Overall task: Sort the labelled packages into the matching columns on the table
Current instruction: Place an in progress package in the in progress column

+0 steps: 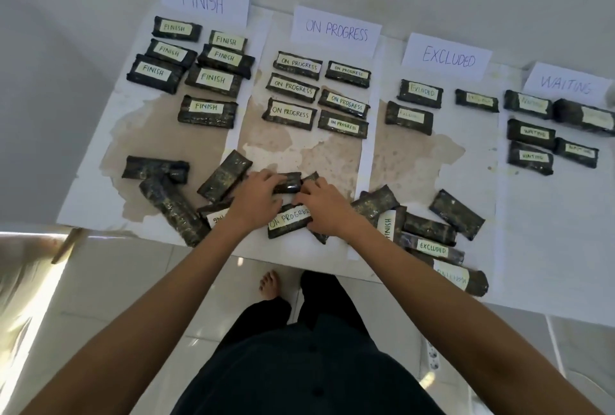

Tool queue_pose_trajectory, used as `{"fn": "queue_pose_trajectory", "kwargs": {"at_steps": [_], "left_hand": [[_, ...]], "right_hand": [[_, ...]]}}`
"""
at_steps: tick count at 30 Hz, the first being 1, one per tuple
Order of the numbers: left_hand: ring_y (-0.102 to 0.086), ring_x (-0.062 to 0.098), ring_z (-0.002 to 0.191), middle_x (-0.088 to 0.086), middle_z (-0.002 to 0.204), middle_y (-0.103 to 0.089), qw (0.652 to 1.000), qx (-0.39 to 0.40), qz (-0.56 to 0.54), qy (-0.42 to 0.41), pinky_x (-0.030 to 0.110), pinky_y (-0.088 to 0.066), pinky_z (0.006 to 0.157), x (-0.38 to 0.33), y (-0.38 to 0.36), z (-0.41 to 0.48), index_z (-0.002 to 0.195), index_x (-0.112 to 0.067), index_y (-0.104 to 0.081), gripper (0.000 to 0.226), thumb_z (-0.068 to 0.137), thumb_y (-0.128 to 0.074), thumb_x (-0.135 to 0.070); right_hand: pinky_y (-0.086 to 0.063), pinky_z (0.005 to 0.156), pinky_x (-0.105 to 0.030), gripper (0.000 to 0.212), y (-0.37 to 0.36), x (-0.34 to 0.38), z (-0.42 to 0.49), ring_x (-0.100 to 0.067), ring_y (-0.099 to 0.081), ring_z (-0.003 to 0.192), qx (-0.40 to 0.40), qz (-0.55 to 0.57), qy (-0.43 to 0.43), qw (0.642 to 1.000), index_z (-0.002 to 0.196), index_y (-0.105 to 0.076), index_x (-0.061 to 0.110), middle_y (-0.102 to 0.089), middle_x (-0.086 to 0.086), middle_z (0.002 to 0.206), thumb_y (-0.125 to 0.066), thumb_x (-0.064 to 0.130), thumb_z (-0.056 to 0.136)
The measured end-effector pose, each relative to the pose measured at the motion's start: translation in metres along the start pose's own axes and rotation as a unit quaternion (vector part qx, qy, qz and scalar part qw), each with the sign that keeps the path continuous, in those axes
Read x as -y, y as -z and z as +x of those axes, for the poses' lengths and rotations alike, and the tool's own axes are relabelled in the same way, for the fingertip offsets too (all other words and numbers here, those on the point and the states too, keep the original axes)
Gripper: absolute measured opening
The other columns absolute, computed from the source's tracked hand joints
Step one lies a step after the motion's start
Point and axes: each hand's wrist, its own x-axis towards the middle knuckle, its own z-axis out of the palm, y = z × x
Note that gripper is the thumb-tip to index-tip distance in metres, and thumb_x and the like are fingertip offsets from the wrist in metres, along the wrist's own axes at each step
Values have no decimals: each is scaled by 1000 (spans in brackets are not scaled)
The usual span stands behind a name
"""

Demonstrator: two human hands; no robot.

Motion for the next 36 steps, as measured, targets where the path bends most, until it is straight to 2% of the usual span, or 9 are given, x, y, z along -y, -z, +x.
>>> {"fn": "queue_pose_trajectory", "kwargs": {"at_steps": [5,8,11,16,21,31,34,36], "left_hand": [[-47,30,115,7,126,-53,1000,31,-3,-4,44,-40,99,-2,-7,-21,127,-14,-52,53,76,-66,-19],[-45,29,118,7,129,-51,999,45,0,-9,45,-39,100,-5,-4,-26,130,-14,-49,58,76,-69,-22],[-45,30,121,9,131,-51,1000,19,-19,-16,45,-40,100,-7,5,-24,131,-13,-48,57,78,-67,-19],[-36,30,129,12,140,-44,1000,-9,-15,-9,43,-34,108,-11,27,-3,137,-10,-41,57,84,-61,-14],[-35,31,132,13,142,-41,1000,9,5,-8,42,-32,108,-14,34,23,138,-9,-39,57,84,-59,-12],[-38,32,126,13,140,-42,995,82,64,8,44,-38,102,-5,15,55,140,-11,-36,58,85,-55,-13],[-40,33,124,14,137,-45,994,81,67,10,46,-39,100,-2,9,52,139,-11,-38,57,85,-56,-16],[-40,34,124,14,137,-46,996,70,55,11,46,-38,101,-2,8,48,138,-11,-39,56,85,-57,-16]], "right_hand": [[-37,89,-36,64,-6,3,-6,-28,-40,111,-31,-31,-33,998,127,-52,16,-47,-8,125,-70,38,70],[-38,89,-37,66,-1,0,-11,-28,-41,109,-55,-45,-58,996,127,-52,16,-47,-8,123,-69,40,68],[-39,89,-37,64,12,-9,-17,-28,-42,107,-89,-46,-85,991,127,-51,15,-47,-8,123,-67,39,70],[-40,94,-40,63,36,-36,-14,-28,-41,112,-140,-29,-150,978,127,-50,15,-47,-8,123,-66,44,73],[-40,98,-43,68,43,-59,7,-30,-42,118,-147,-33,-210,966,129,-47,15,-45,-11,131,-68,52,76],[-37,102,-48,67,23,-83,38,-33,-37,124,-88,1,-226,970,133,-46,13,-41,-14,133,-70,44,78],[-39,100,-46,65,20,-82,35,-32,-39,121,-101,14,-221,970,132,-47,15,-42,-14,131,-70,41,77],[-39,98,-45,59,21,-78,29,-31,-41,119,-147,31,-206,967,131,-49,14,-44,-14,129,-69,34,78]]}}
